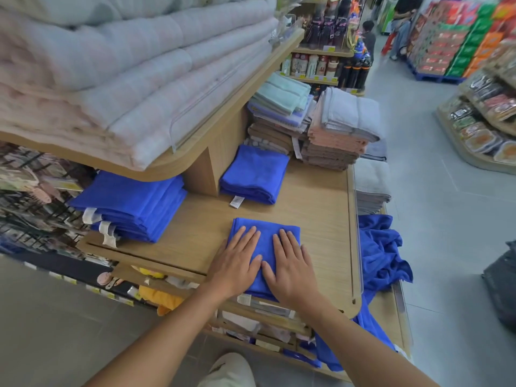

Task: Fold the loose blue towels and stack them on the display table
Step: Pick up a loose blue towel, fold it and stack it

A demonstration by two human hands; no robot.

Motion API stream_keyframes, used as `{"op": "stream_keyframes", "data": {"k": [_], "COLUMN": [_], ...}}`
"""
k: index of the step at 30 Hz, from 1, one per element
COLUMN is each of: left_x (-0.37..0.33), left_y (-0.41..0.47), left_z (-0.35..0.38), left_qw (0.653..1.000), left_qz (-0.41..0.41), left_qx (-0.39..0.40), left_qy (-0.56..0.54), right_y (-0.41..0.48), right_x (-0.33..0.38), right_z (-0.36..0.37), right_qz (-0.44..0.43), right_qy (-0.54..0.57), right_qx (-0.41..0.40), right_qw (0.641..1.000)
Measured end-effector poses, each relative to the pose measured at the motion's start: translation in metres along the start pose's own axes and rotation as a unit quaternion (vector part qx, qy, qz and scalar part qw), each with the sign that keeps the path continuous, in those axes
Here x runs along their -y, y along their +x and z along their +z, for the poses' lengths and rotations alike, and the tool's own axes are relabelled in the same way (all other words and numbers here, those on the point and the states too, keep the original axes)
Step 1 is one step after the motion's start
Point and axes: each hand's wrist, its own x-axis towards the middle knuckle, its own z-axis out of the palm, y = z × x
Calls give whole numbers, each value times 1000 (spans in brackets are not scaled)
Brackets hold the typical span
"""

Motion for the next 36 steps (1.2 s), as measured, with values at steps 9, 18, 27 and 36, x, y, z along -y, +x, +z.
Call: {"op": "stream_keyframes", "data": {"k": [9, 18, 27, 36], "left_x": [3, 7, 22, 39], "left_y": [-2, -6, 10, 137], "left_z": [1, -3, -62, -141], "left_qw": [999, 942, 603, 494], "left_qz": [0, -47, -181, -222], "left_qx": [-36, -164, 42, -38], "left_qy": [-21, -288, -776, -840], "right_y": [-3, 19, 64, 221], "right_x": [-2, 8, -3, 1], "right_z": [-34, -50, -111, -157], "right_qz": [164, 232, 94, 147], "right_qy": [250, 556, 661, 736], "right_qx": [-78, 84, 71, 43], "right_qw": [951, 794, 741, 660]}}
